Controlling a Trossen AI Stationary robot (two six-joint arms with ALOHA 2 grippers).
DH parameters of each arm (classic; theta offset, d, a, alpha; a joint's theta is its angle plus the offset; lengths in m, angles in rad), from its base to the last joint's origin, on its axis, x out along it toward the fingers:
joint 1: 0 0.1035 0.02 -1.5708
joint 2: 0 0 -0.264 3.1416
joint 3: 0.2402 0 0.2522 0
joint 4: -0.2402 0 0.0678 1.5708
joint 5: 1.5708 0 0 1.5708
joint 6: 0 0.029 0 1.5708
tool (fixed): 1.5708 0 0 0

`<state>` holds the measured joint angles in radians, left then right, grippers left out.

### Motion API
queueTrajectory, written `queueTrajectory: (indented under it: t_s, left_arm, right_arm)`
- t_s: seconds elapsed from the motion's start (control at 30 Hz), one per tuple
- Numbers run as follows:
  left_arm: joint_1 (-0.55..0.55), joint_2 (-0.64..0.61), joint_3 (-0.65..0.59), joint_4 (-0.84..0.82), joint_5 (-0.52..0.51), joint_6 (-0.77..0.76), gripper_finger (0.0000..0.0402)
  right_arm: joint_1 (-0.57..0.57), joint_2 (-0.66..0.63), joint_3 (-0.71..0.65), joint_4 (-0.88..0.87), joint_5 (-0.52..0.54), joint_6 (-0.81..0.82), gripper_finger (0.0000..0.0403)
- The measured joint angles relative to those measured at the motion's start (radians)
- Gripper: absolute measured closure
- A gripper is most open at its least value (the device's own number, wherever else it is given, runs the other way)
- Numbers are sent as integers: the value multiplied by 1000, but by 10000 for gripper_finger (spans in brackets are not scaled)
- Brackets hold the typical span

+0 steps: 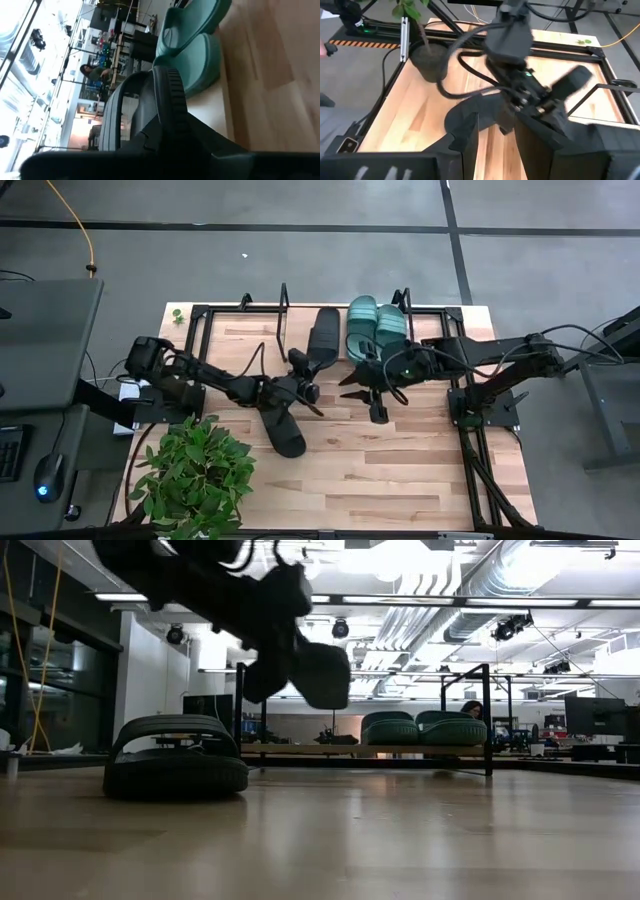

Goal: Pick and place slides into the shelf
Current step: Put the right black slides on the shelf

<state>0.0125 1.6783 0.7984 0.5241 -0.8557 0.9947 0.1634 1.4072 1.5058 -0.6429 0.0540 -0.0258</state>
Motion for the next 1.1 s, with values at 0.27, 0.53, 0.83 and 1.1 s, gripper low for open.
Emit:
queueTrajectory:
  t_s: [0.27, 0.53, 0.83, 1.1]
  left_arm:
    - [45, 83, 130, -102, 35, -6, 368]
    - [89, 144, 134, -115, 76, -47, 359]
    - [107, 207, 134, -100, 139, -63, 366]
    - [108, 208, 135, -35, 162, -79, 354]
  right_arm:
    - [78, 0, -1, -3, 24, 22, 285]
    - [152, 0, -1, -8, 90, 26, 285]
    - [180, 1, -1, -7, 138, 26, 285]
    - [180, 1, -1, -7, 138, 26, 285]
